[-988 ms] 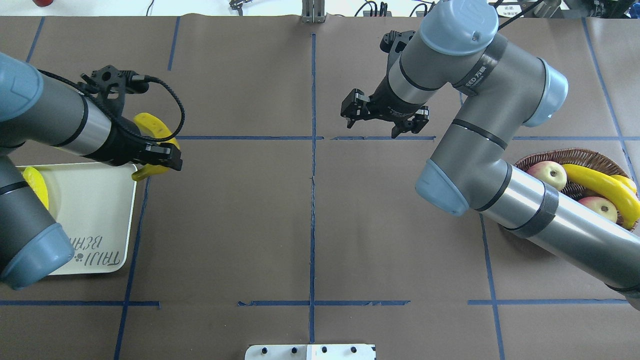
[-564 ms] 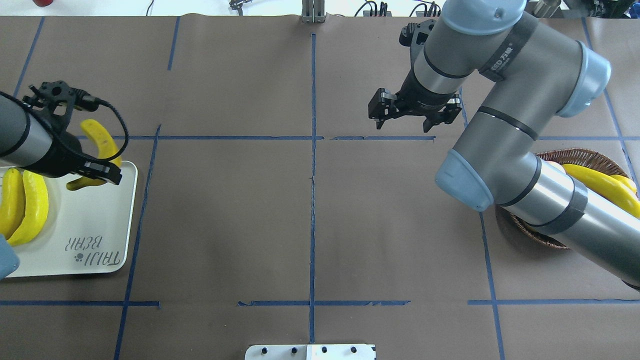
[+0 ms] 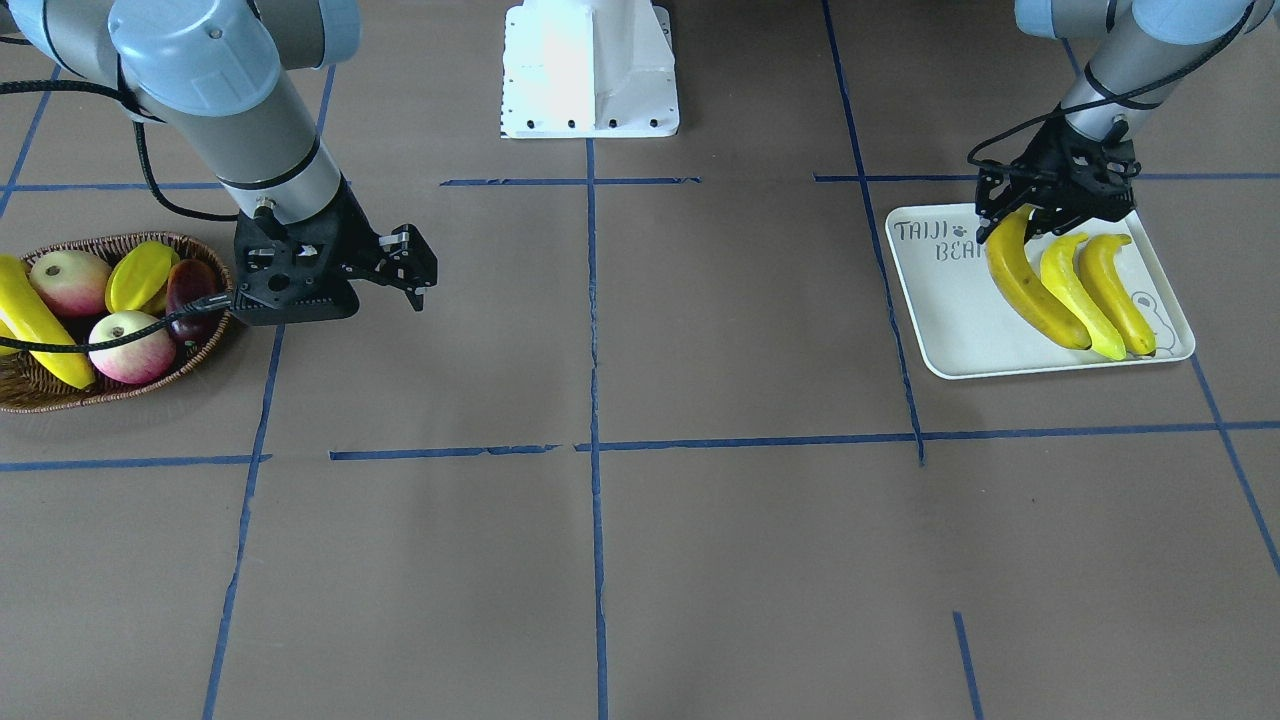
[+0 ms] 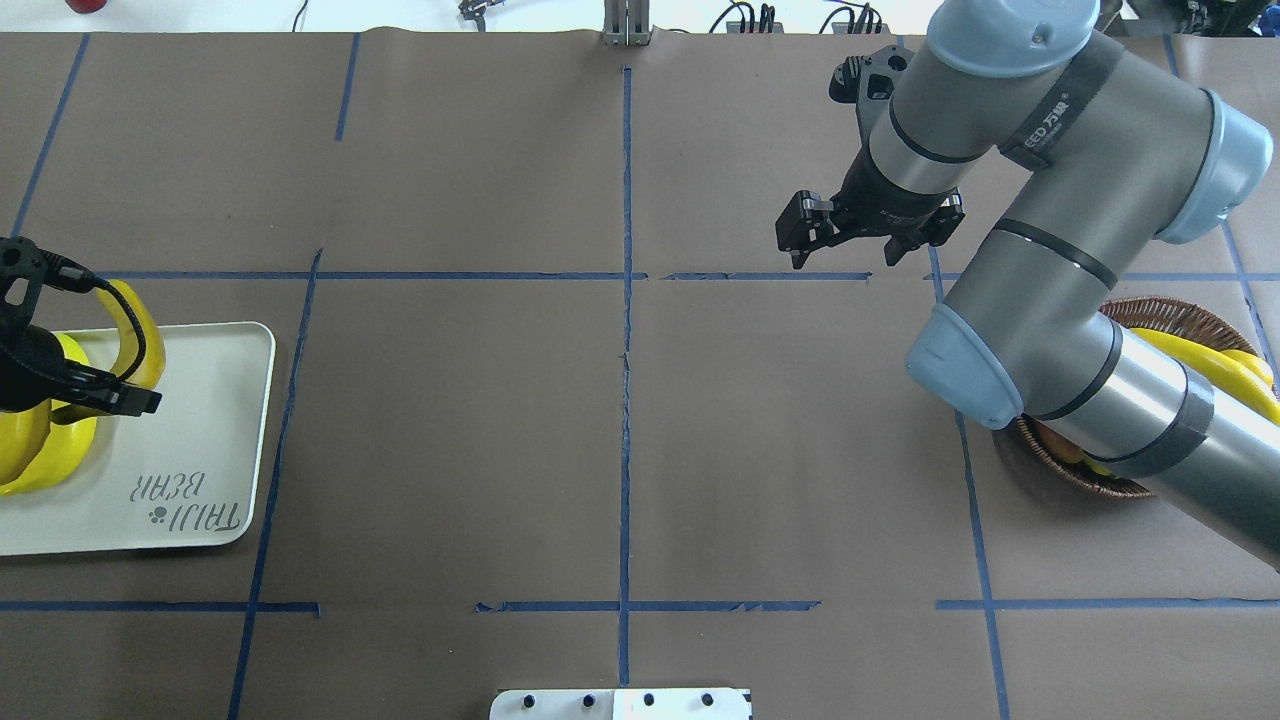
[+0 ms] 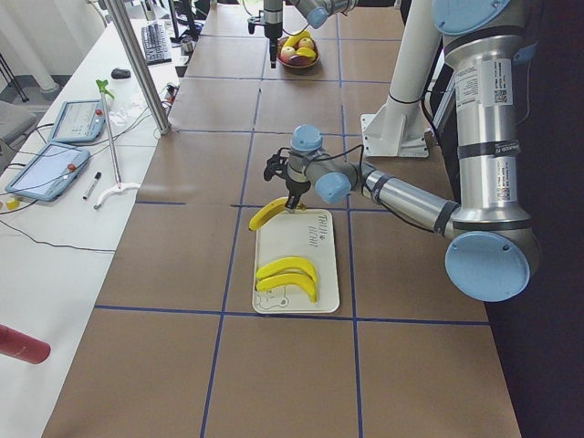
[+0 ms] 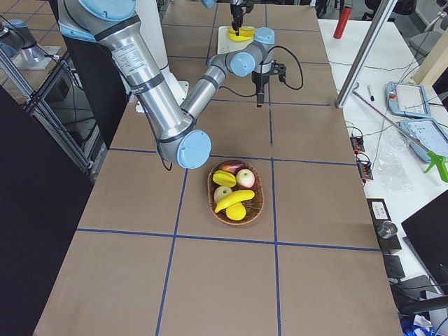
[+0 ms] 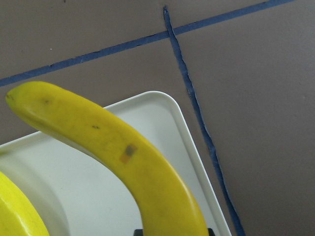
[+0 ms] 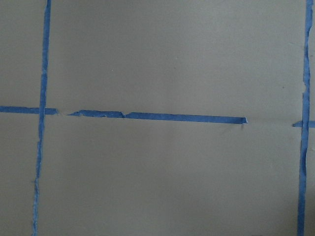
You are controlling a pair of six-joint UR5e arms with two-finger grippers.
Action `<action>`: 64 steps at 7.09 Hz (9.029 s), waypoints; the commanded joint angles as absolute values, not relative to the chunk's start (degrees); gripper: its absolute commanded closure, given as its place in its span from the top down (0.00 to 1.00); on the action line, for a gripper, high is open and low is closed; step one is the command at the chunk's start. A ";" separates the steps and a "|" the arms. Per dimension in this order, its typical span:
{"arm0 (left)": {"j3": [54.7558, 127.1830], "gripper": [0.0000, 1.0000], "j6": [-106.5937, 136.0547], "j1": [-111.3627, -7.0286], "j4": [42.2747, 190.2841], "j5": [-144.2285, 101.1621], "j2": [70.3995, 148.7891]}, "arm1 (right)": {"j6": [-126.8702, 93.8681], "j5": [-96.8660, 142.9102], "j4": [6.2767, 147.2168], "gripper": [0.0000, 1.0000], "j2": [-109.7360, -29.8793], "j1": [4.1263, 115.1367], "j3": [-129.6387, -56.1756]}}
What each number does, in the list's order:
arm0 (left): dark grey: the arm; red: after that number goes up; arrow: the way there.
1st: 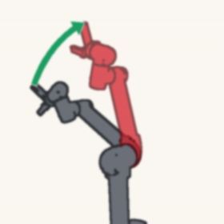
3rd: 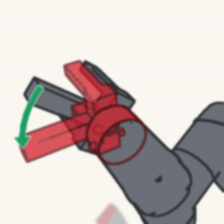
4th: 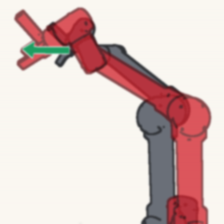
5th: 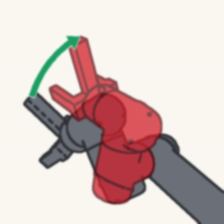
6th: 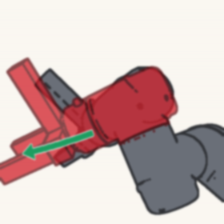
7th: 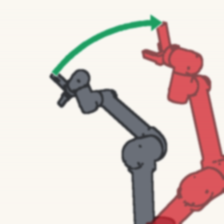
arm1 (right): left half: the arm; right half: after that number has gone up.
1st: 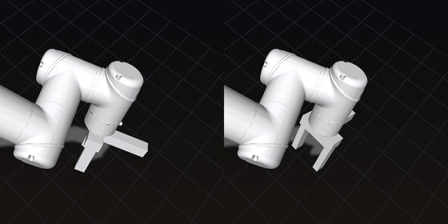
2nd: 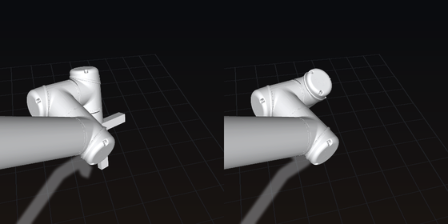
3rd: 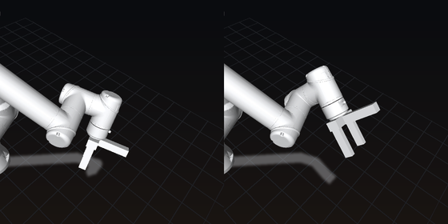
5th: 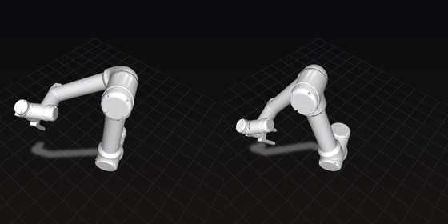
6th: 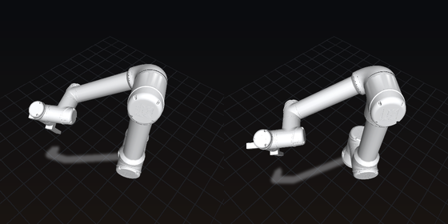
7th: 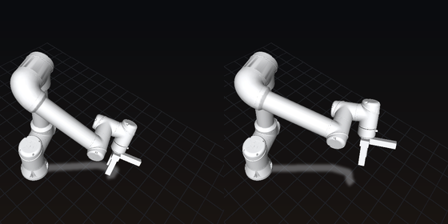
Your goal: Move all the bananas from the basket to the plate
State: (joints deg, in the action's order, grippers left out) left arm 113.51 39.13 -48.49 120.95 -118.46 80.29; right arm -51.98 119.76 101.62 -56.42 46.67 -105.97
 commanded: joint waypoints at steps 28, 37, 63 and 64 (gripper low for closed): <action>111.34 1.00 42.89 -57.39 111.93 -132.80 90.33 | -28.20 123.83 102.22 1.00 -67.99 58.16 -109.85; 111.36 1.00 42.98 -57.22 111.27 -132.36 91.05 | 9.94 124.27 89.71 0.99 -88.42 64.43 -102.79; 111.53 1.00 42.80 -57.13 111.36 -132.36 91.05 | 10.02 124.45 95.62 0.54 -83.94 59.94 -94.22; 111.53 1.00 42.80 -57.13 111.36 -132.28 91.05 | 10.02 124.28 95.71 0.54 -83.94 59.85 -94.22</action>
State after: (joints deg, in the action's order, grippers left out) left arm 111.53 42.81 -57.13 111.36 -132.34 91.06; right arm 10.01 124.42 95.53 -83.95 60.01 -94.23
